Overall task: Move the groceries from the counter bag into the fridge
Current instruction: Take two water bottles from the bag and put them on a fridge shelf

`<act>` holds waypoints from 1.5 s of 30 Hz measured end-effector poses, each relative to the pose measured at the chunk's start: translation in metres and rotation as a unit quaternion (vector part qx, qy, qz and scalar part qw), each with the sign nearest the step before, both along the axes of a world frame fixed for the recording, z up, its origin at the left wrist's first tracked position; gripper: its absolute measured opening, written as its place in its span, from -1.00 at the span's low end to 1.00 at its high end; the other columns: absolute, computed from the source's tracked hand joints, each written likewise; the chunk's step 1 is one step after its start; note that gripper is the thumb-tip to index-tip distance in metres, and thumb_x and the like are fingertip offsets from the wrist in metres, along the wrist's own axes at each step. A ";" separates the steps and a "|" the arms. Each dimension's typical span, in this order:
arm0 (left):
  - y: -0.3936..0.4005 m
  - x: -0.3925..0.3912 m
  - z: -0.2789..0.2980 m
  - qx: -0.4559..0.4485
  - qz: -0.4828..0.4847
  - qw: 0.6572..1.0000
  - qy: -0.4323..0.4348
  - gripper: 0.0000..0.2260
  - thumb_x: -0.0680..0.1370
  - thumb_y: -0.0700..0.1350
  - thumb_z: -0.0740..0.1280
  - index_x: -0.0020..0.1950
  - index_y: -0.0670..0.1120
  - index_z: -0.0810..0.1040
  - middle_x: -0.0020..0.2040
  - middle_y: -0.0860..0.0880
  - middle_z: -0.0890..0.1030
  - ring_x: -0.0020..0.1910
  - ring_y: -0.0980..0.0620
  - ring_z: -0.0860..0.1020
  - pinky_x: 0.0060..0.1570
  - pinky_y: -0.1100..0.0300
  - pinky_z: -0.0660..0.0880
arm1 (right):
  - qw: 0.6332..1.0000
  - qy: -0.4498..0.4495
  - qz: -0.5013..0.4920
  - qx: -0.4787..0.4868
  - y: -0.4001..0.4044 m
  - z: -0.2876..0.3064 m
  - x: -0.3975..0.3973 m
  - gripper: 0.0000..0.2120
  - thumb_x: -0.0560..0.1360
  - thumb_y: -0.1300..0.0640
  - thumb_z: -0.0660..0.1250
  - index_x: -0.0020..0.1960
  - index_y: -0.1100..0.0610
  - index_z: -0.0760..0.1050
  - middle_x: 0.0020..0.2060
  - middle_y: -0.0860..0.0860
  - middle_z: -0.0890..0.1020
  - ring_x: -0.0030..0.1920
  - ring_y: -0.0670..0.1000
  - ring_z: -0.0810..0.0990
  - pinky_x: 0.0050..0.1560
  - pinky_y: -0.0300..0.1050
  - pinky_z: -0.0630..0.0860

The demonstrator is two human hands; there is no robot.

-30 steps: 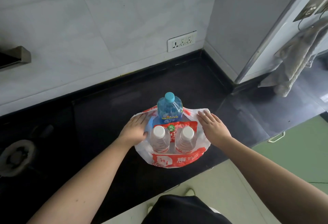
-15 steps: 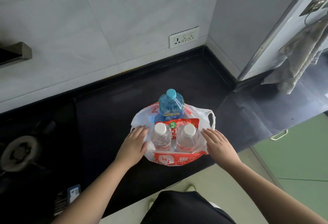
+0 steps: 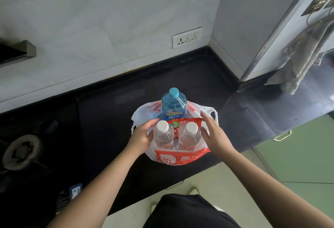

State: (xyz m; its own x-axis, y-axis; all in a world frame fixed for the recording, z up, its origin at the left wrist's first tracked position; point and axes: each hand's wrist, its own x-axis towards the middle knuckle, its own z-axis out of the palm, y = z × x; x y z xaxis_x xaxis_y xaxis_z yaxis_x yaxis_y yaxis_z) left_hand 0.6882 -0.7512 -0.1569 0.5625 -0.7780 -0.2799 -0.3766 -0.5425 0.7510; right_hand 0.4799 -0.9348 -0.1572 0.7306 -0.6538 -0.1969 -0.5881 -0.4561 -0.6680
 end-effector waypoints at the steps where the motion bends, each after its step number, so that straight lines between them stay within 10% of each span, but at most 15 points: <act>1: 0.000 -0.001 0.001 -0.004 0.000 1.000 0.012 -0.66 0.61 -0.05 0.28 0.39 0.08 0.43 0.30 0.11 0.54 0.29 0.11 0.46 0.31 -0.04 0.43 | 1.000 -0.008 0.001 0.013 -0.001 -0.001 0.000 -0.50 0.62 0.02 0.16 0.51 -0.19 0.09 0.49 -0.06 0.29 0.40 0.09 0.39 0.28 0.06 0.43; 17: 0.017 -0.028 0.012 0.018 0.091 0.994 0.065 -0.69 0.64 -0.07 0.22 0.37 0.17 0.37 0.25 0.11 0.52 0.22 0.08 0.49 0.08 0.18 0.44 | 0.998 -0.067 -0.002 0.006 0.018 0.002 -0.023 -0.67 0.61 0.08 0.19 0.37 -0.07 0.36 0.34 -0.09 0.43 0.28 -0.06 0.44 0.28 -0.13 0.46; 21: 0.028 -0.042 0.009 0.022 0.091 0.991 0.095 -0.55 0.58 -0.14 0.32 0.44 0.13 0.32 0.33 0.06 0.51 0.31 0.06 0.48 0.22 0.10 0.47 | 0.993 -0.084 0.064 0.054 0.029 0.004 -0.032 -0.54 0.56 0.11 0.25 0.33 -0.28 0.21 0.41 -0.27 0.18 0.34 -0.22 0.25 0.13 -0.51 0.38; 32: 0.013 -0.063 0.020 -0.038 0.076 0.994 0.067 -0.37 0.39 -0.01 0.55 0.33 0.23 0.29 0.19 0.24 0.47 0.16 0.24 0.45 0.05 0.33 0.43 | 0.990 -0.112 -0.006 0.080 0.055 0.002 -0.008 -0.23 0.29 -0.37 0.42 0.38 -0.37 0.10 0.44 -0.24 0.11 0.43 -0.09 0.21 0.33 0.15 0.42; 45: -0.001 -0.076 0.006 0.001 0.140 0.990 0.023 -0.37 0.31 0.18 0.53 0.29 0.16 0.36 0.14 0.14 0.57 0.12 0.09 0.57 0.04 0.13 0.54 | 0.970 -0.169 -0.119 0.128 0.085 0.009 0.007 -0.34 0.28 -0.36 0.43 0.29 -0.29 0.26 0.22 -0.25 0.48 0.22 -0.16 0.50 0.21 -0.01 0.52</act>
